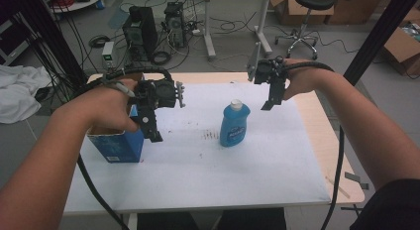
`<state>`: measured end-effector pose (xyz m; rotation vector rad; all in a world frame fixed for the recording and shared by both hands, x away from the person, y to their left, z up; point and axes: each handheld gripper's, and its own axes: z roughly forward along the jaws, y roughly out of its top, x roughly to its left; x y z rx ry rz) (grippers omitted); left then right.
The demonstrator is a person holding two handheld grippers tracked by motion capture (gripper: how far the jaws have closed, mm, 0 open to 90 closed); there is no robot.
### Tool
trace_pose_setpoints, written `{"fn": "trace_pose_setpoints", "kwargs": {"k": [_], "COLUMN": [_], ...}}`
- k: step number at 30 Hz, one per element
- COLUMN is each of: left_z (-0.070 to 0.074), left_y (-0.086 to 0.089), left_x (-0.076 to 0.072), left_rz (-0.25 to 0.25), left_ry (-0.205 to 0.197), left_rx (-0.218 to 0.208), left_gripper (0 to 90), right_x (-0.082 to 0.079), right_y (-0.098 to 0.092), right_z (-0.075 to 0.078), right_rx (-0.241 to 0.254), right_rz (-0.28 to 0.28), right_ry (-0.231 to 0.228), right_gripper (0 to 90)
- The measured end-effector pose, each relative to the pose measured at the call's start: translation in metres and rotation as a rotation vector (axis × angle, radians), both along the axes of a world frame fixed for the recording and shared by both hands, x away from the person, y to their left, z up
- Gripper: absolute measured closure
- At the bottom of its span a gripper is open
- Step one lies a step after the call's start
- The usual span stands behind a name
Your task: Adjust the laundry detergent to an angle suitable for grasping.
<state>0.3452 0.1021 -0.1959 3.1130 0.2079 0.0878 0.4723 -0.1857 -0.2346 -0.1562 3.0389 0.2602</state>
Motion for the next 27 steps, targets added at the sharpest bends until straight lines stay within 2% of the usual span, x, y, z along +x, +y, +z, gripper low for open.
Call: {"fn": "trace_pose_setpoints", "kwargs": {"k": [6,7,10,16,27], "left_z": [0.000,0.000,0.000,-0.001,-0.002], "left_y": [0.002,0.003,0.003,0.005,0.007], "left_x": [-0.002,-0.003,-0.003,-0.002,-0.002], "left_rz": [0.012,0.012,0.014,0.014,0.020], "left_ry": [-0.001,-0.001,-0.001,-0.001,-0.001], "left_rx": [-0.004,-0.008,-0.006,-0.008,-0.011], "left_gripper": [0.1,0.1,0.1,0.1,0.1], "right_x": [-0.002,-0.003,-0.004,-0.009,-0.010], "right_y": [0.009,0.014,0.018,0.032,0.049], "right_z": [0.007,0.007,0.007,0.005,-0.006], "right_rx": [0.014,-0.001,-0.001,-0.010,-0.013], "right_rz": [0.041,0.059,0.078,0.140,0.204], "right_ry": [-0.003,-0.017,-0.018,-0.016,0.008], "right_gripper": [0.0,0.0,0.0,0.0,0.0]}}
